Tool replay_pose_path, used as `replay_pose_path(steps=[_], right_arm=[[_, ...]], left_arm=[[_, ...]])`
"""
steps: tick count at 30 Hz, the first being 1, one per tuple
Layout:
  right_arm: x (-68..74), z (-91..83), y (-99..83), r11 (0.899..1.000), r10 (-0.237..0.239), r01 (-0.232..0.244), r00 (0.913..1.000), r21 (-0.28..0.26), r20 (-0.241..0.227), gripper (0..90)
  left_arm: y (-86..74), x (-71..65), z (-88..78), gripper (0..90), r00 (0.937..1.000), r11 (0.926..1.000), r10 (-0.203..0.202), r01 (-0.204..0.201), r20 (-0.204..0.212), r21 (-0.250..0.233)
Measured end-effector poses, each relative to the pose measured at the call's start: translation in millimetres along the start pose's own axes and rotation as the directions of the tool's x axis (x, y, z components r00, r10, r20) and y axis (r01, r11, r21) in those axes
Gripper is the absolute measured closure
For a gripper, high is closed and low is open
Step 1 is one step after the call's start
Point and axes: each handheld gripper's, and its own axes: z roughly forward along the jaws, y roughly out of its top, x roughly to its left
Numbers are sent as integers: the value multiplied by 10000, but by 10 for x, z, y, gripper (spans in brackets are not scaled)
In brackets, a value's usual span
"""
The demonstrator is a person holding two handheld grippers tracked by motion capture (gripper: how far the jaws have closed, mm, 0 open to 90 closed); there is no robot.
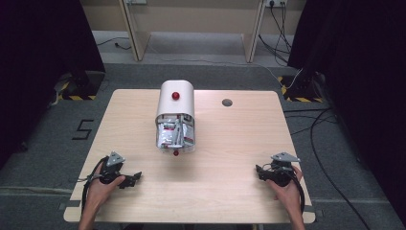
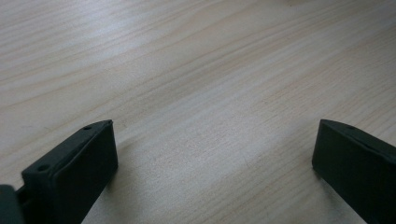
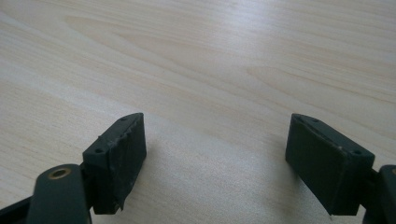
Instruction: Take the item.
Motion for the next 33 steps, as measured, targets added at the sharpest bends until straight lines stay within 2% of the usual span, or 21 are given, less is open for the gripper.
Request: replay_pose_path(steps=[18,23,26,33], right_arm=[[25,-10,-5,10000,-2,2,10000,-36,-50,237],[73,-32,16,9995,40,-45,9999,-310,-151,243],[115,-79,58,9981,-53,40,9998,-615,-209,248],[216,-140,127,9955,-237,208,9993,-924,-299,259]], left_arm=[[-3,4,-4,0,10000,10000,38,-38,33,11],[-3,4,-5,0,10000,10000,38,-38,36,11],[-4,5,-5,0,10000,10000,38,-38,40,10],[-4,6,-5,0,10000,10000,38,-38,42,8]])
